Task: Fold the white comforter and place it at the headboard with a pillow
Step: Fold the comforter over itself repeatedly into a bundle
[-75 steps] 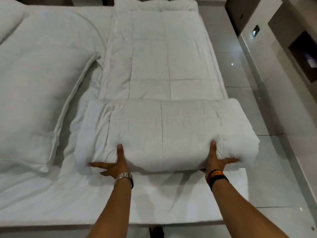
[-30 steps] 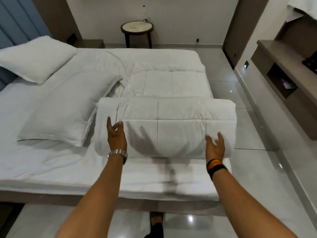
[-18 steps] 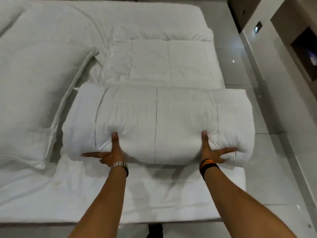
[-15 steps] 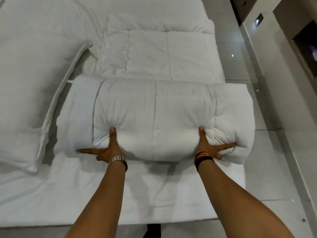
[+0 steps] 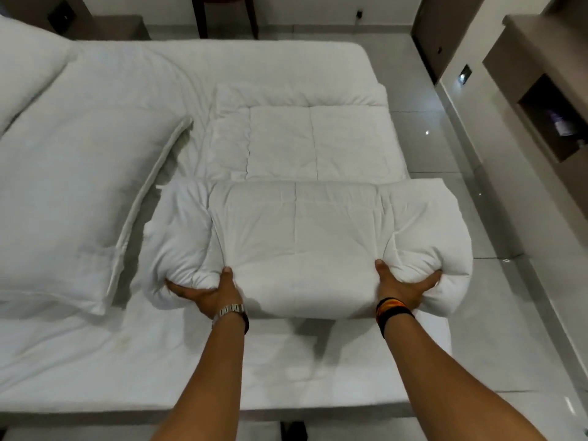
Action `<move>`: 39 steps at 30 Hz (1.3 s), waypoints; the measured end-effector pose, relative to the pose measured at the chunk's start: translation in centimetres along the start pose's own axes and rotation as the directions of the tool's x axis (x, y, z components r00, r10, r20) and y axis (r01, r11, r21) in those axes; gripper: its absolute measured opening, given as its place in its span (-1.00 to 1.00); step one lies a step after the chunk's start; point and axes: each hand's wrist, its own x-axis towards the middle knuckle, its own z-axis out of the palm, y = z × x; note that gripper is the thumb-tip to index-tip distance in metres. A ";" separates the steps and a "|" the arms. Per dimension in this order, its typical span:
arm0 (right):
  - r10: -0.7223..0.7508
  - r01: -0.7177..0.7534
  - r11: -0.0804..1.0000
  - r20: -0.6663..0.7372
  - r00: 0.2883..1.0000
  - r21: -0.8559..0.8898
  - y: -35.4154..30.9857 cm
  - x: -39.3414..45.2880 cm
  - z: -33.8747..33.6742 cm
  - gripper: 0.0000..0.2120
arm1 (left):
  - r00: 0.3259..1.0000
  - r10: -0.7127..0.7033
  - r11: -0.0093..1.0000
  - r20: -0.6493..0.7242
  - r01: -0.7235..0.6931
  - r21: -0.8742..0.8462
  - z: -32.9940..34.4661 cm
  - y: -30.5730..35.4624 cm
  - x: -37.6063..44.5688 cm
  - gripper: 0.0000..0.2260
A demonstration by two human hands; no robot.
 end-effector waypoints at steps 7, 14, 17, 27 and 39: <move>0.038 -0.036 0.998 0.026 0.999 -0.055 5.5 -6.8 -13.0 0.28 | 1.000 0.011 0.999 -0.029 -0.010 0.033 -13.0 -2.4 -9.1 0.14; -0.004 0.004 0.992 0.000 1.000 -0.127 6.3 -12.5 -22.5 0.21 | 0.999 0.012 0.996 -0.034 -0.009 0.088 -23.4 -2.4 -16.4 0.13; -0.134 0.138 0.990 0.096 0.986 -0.035 2.5 -12.7 -21.4 0.15 | 0.997 0.054 0.995 0.046 -0.058 0.079 -21.8 1.4 -16.3 0.15; -0.814 0.853 0.468 0.263 0.517 -0.230 -4.9 -7.2 -8.5 -0.40 | 0.598 0.724 0.609 0.344 -0.788 0.088 -7.6 8.4 -7.8 -0.26; -0.597 0.700 0.111 0.516 0.614 -0.705 -7.3 8.9 14.0 -0.20 | 0.431 0.639 0.038 0.637 -0.845 0.533 16.3 5.5 7.8 -0.33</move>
